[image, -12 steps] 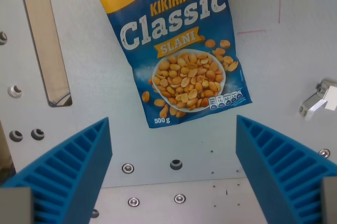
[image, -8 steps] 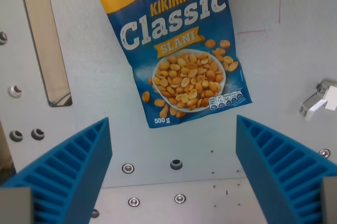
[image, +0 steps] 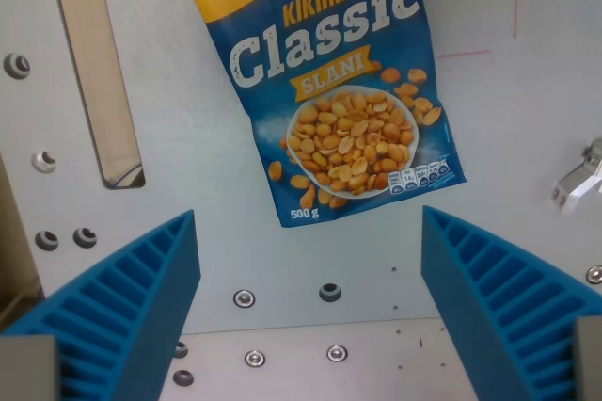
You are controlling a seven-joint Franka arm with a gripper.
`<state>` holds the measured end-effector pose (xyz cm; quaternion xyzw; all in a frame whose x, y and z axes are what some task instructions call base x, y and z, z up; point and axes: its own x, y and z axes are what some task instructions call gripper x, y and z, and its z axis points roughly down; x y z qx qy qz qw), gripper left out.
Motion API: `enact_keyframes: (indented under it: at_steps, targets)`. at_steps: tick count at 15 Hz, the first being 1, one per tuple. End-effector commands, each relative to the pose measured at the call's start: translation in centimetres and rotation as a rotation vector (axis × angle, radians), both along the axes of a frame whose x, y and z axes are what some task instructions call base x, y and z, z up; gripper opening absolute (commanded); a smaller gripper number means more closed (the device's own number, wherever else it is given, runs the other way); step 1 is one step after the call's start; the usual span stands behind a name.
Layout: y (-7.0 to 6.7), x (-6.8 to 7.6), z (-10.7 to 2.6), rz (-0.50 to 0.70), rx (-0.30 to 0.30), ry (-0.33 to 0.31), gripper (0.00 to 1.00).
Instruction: Rotate around base positive x
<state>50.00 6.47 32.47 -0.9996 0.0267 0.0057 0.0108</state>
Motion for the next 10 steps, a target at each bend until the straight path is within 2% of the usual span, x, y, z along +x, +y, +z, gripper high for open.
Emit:
enact_keyframes:
  at_steps: [1,10]
  targets:
    - [-0.37,0.0,0.22,0.009,0.149,-0.006,1.0]
    - [-0.37,0.0,0.22,0.01,0.269,-0.005,1.0]
